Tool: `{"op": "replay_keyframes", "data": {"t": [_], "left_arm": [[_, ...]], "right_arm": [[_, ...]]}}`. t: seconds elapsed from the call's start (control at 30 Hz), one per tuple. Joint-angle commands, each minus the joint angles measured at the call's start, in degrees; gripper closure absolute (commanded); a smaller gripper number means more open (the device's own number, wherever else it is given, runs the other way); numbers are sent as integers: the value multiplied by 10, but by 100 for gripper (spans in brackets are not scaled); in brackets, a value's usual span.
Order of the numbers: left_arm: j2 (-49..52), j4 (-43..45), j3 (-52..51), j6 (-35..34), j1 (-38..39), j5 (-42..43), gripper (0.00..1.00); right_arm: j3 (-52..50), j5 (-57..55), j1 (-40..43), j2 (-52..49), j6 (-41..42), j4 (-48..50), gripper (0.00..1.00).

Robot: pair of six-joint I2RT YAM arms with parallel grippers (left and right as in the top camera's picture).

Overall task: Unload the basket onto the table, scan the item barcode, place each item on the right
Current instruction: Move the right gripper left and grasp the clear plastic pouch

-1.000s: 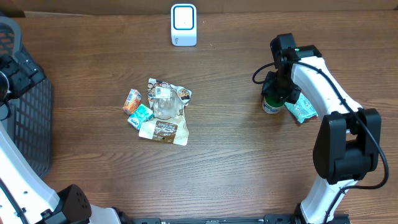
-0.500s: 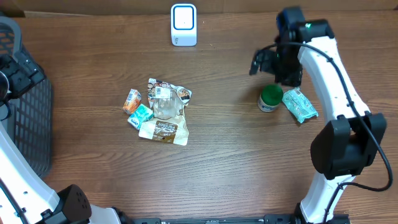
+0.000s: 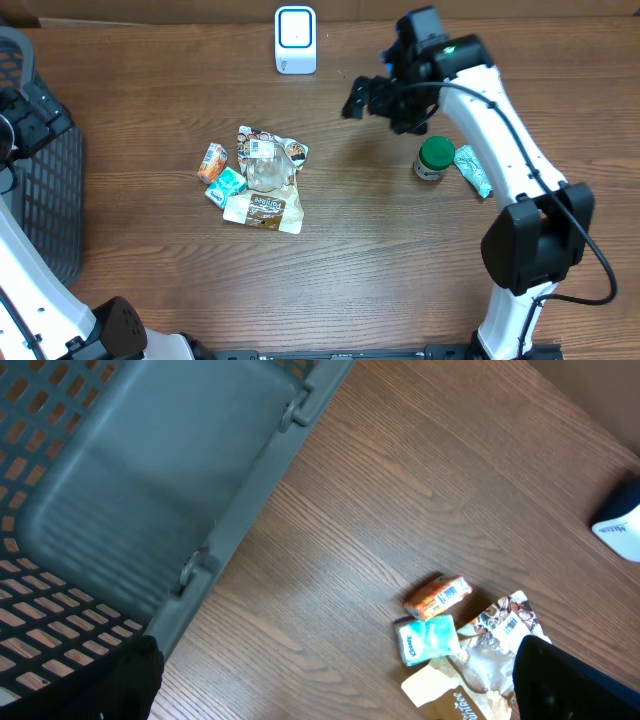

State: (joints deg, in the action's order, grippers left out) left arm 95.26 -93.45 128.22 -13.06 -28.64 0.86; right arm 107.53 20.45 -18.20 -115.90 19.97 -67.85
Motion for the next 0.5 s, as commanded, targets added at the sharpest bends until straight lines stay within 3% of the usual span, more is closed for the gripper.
{"op": "replay_keyframes", "data": {"t": [0.0, 0.47], "left_arm": [[2, 1, 8, 13, -2, 2, 0], [2, 1, 8, 13, -2, 2, 1]], "right_arm": [[-60, 37, -34, 6, 30, 39, 6], [-324, 70, -151, 6, 213, 383, 30]]}}
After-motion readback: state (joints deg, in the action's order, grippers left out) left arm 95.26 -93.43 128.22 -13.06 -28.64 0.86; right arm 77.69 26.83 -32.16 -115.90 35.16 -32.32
